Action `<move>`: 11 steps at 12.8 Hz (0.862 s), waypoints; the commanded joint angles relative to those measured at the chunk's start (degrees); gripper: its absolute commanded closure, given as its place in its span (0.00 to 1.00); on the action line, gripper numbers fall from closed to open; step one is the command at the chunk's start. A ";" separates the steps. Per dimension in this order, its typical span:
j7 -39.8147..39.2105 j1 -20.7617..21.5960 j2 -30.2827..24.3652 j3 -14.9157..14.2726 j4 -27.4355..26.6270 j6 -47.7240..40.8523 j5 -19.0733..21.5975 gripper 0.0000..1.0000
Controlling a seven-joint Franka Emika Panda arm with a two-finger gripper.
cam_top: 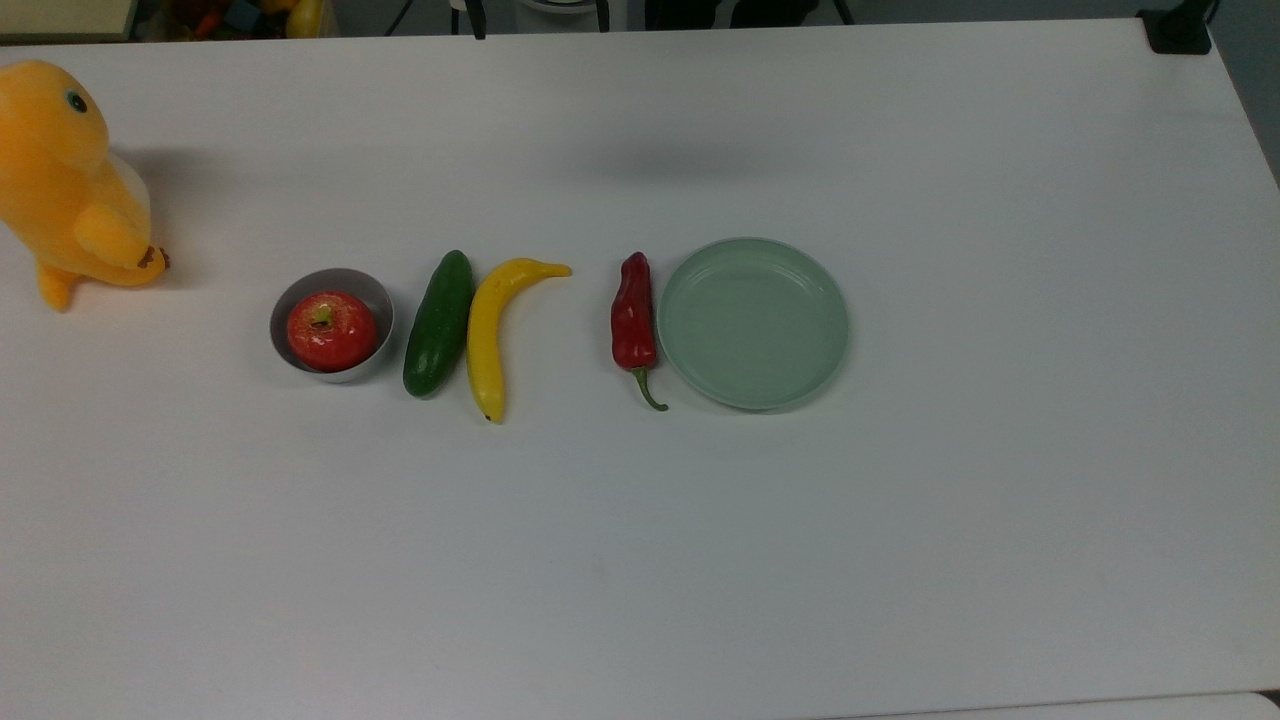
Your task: Red apple placed in the center of the desktop
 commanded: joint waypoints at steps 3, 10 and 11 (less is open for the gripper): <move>-0.84 -0.30 -0.52 0.54 -0.67 0.80 -0.67 0.00; -0.75 -0.56 -0.69 0.54 -0.58 0.27 -0.67 0.00; -0.92 -0.65 -0.69 0.54 -0.58 0.18 -0.67 0.00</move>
